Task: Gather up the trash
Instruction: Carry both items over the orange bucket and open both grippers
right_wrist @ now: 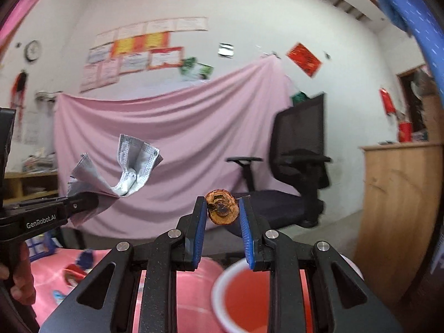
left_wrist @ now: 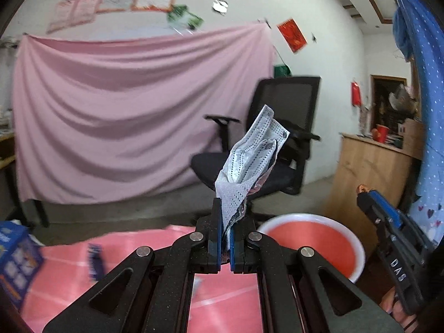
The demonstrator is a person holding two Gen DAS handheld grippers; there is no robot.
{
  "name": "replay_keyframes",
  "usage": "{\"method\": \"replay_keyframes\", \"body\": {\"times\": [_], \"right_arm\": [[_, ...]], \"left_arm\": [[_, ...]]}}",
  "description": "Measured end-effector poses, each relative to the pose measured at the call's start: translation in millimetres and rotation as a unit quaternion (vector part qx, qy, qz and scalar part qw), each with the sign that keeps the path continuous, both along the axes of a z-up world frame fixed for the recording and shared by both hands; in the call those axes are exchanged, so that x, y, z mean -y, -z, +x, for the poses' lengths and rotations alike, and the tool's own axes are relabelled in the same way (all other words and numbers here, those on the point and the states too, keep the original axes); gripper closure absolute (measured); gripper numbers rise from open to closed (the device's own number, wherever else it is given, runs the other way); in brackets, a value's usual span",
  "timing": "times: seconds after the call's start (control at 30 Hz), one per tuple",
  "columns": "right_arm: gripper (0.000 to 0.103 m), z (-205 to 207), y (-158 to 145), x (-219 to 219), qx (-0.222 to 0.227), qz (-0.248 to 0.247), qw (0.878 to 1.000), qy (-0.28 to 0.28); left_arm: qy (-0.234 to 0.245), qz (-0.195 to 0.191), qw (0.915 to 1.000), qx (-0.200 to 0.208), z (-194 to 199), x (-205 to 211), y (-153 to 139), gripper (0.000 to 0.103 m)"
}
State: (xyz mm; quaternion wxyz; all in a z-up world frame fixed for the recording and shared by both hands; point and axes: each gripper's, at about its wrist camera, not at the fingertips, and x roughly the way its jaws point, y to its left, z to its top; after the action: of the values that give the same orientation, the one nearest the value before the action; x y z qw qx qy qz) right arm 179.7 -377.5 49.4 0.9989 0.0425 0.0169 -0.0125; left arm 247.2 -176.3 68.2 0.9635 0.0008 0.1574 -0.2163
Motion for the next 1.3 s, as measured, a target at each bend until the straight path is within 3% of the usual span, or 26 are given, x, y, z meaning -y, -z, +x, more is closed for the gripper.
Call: {"method": "replay_keyframes", "body": {"times": [0.2,0.47,0.67,0.87,1.0,1.17,1.3], "right_arm": [[0.081,24,23,37,-0.072,0.021,0.997,0.028],[0.081,41,47,66,-0.155,0.061,0.985,0.045],[0.081,47,55,72,-0.189,0.077,0.978,0.049],[0.081,51,61,77,-0.206,0.09,0.973,0.051],[0.081,54,65,80,-0.216,0.096,0.97,0.055],[0.07,54,66,82,-0.219,0.101,0.969,0.058],[0.068,51,62,81,-0.214,0.098,0.97,0.058]], "left_arm": [[0.042,0.013,0.9959,-0.078,34,53,20,0.101],[0.077,0.058,0.9793,-0.178,63,91,50,0.101],[0.09,0.075,0.9662,-0.23,74,109,63,0.101],[0.09,0.067,0.9593,-0.259,81,111,65,0.099],[0.088,0.062,0.9572,-0.269,87,114,66,0.086],[0.079,0.054,0.9586,-0.268,89,111,66,0.081],[0.064,0.043,0.9648,-0.251,84,101,62,0.076]]}}
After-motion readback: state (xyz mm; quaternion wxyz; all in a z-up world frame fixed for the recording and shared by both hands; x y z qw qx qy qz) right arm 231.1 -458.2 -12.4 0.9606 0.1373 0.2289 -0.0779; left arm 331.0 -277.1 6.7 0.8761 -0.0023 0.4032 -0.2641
